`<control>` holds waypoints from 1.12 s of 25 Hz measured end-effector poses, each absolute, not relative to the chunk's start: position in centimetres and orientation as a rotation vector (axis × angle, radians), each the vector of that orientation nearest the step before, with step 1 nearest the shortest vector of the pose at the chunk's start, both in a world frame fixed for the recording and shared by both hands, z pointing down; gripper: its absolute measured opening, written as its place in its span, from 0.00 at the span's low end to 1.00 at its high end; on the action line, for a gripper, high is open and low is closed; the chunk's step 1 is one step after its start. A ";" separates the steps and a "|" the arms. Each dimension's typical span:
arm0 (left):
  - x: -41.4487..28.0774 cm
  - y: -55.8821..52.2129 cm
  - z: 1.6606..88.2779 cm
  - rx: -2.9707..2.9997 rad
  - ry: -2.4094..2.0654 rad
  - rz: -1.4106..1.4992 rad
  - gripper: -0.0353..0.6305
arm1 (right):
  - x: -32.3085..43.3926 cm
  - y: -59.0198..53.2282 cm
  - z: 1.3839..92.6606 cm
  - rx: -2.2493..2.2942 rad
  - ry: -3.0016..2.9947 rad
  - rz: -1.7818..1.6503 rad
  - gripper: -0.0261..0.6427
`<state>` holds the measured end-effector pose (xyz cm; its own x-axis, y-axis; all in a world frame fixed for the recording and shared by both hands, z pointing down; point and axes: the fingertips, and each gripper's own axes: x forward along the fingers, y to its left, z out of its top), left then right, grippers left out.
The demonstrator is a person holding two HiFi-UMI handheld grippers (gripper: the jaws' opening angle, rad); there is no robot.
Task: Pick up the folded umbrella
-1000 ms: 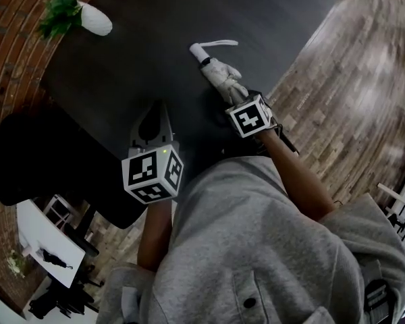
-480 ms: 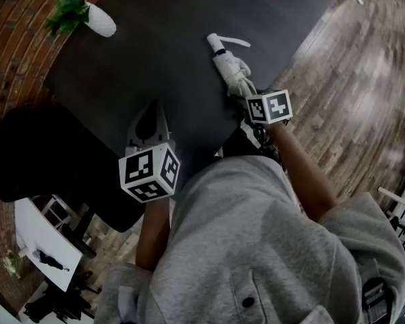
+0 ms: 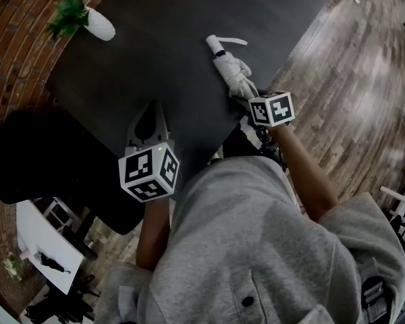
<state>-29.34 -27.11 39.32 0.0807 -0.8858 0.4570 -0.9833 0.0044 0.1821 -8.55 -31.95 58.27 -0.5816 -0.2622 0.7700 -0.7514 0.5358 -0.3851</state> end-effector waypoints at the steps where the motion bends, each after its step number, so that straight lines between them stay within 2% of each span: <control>1: -29.5 -27.1 39.3 1.916 -1.844 0.289 0.08 | -8.7 -31.9 58.1 0.822 -2.134 0.967 0.33; 13: -29.8 -26.2 38.4 1.934 -1.876 0.276 0.08 | -8.9 -34.1 48.4 0.907 -2.491 0.791 0.33; 28: -27.7 -23.6 37.6 2.028 -1.838 0.262 0.08 | -7.7 -30.1 36.7 1.058 -2.795 0.673 0.33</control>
